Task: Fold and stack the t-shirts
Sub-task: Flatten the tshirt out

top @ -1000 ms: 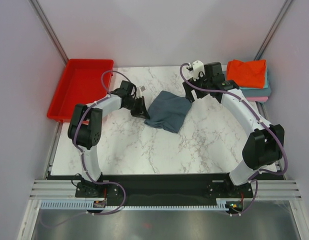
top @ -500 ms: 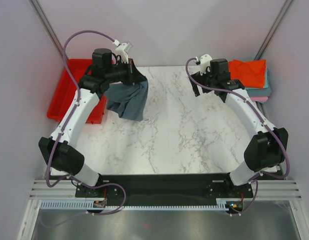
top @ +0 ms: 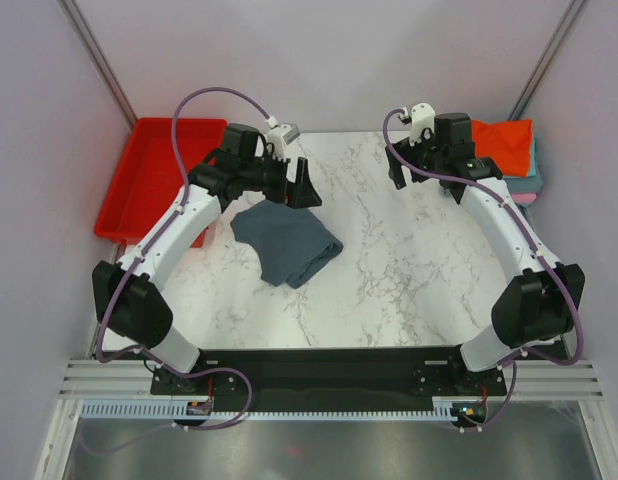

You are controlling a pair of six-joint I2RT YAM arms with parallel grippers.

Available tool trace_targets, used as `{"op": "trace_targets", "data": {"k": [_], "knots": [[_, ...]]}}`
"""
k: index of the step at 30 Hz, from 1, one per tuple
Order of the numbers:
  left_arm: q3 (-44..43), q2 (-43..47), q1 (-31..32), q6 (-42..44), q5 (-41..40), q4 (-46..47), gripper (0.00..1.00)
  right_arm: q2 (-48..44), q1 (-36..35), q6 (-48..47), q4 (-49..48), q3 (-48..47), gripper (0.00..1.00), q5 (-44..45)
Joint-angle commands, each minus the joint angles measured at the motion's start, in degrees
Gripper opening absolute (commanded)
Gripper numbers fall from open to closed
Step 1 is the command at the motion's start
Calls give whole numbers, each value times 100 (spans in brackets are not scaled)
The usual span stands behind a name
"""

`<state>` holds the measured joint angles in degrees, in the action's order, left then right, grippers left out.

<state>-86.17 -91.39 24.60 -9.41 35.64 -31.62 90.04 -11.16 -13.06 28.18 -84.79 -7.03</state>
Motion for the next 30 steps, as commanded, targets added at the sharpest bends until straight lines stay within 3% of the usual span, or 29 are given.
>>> {"op": "trace_targets", "data": {"k": [1, 3, 11, 18, 23, 24, 25, 28, 30], "knots": [[2, 429, -331, 581, -969, -186, 99, -180, -193, 41, 178, -99, 95, -957], [249, 412, -473, 511, -1434, -248, 94, -145, -255, 49, 153, -72, 95, -1037], [1357, -105, -737, 510, -1437, -249, 94, 224, -387, 181, 108, -423, 95, -1143], [1349, -756, -1545, 510, -1437, -249, 94, 216, -396, 119, 117, -389, 95, -976], [971, -1319, -1695, 510, -1437, -249, 94, 189, -405, 67, 108, -283, 96, -880], [936, -1380, -1704, 502, -1637, -222, 57, 189, -396, 58, 108, -283, 96, -853], [883, -1512, -1695, 510, -1569, -118, 48, 207, -396, 58, 117, -283, 96, -809], [786, -1671, -1695, 493, -1446, -82, 45, 233, -396, 23, 108, -318, 96, -765], [734, -1785, -1695, 528, -1454, -81, 33, 233, -396, 23, 108, -327, 97, -730]]}}
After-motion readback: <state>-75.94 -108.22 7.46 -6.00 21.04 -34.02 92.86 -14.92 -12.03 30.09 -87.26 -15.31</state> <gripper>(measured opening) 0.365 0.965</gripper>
